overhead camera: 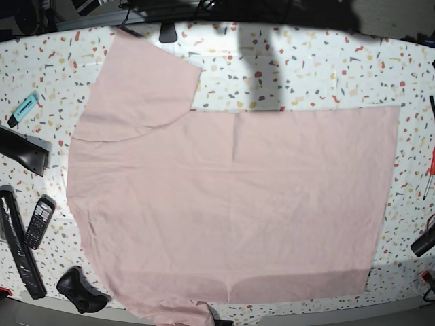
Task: Fold the T-shirt properly
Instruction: 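Move both grippers toward the shirt edge nearest the arms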
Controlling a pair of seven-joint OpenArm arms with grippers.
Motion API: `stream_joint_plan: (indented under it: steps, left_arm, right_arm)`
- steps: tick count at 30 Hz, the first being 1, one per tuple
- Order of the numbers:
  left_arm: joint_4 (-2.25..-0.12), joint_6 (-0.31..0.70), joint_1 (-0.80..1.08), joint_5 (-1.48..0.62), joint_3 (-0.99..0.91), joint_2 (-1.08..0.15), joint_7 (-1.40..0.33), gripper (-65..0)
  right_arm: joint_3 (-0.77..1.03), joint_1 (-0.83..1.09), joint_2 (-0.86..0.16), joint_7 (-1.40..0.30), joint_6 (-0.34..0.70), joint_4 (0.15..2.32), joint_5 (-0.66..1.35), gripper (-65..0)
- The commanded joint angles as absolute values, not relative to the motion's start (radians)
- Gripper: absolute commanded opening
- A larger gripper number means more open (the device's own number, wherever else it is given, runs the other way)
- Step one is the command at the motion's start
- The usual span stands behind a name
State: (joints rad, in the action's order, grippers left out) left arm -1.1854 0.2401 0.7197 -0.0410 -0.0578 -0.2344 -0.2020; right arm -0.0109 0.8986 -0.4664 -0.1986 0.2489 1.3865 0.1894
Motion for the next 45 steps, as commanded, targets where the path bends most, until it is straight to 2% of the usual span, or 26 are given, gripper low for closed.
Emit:
stream_joint_plan:
  steps: [1, 8, 12, 16, 21, 25, 30, 37, 45]
  left_arm:
    - [-1.250, 0.240, 0.765, -0.053, -0.062, -0.264, -0.210, -53.8]
    - [-1.649, 0.240, 0.959, -0.086, -0.065, -0.422, -0.310, -53.8]
    - [-1.838, 0.240, 1.015, -0.039, -0.065, -0.503, -0.390, -53.8]
    - [-1.981, 0.240, 1.019, 0.054, -0.065, -0.562, -0.463, -53.8]
    - [-2.104, 0.237, 1.010, 0.251, -0.065, -0.624, -0.451, -53.8]
    - [-2.120, 0.237, 0.971, 0.342, -0.065, -0.695, -0.387, -52.6]
    - [-2.115, 0.237, 0.873, 0.369, -0.065, -0.807, -0.323, -41.5]
    - [-1.965, 0.264, 0.710, 0.366, -0.064, -0.913, -0.193, -41.5]
    - [-1.755, 0.305, 0.576, 0.366, -0.063, -0.915, -0.068, -41.5]
  right_arm:
    - [-0.009, 0.949, -0.498, -0.211, 0.255, 1.444, 0.210, -57.4]
    - [-0.004, 1.151, -0.662, -0.275, 0.255, 1.826, 0.187, -57.4]
    - [0.015, 1.203, -0.724, -0.380, 0.255, 2.007, 0.112, -57.4]
    - [0.051, 1.213, -0.757, -0.414, 0.254, 2.132, 0.071, -57.4]
    - [0.137, 1.213, -0.759, -0.416, 0.253, 2.248, 0.055, -57.4]
    - [0.217, 1.207, -0.759, -0.416, 0.212, 2.311, 0.056, -57.3]
    - [0.274, 1.170, -0.757, -0.417, 0.200, 2.346, 0.056, -57.4]
    - [0.275, 1.061, -0.677, -0.416, 0.200, 2.345, 0.056, -57.3]
    - [0.274, 0.931, -0.659, -0.430, 0.201, 2.345, -0.010, -57.3]
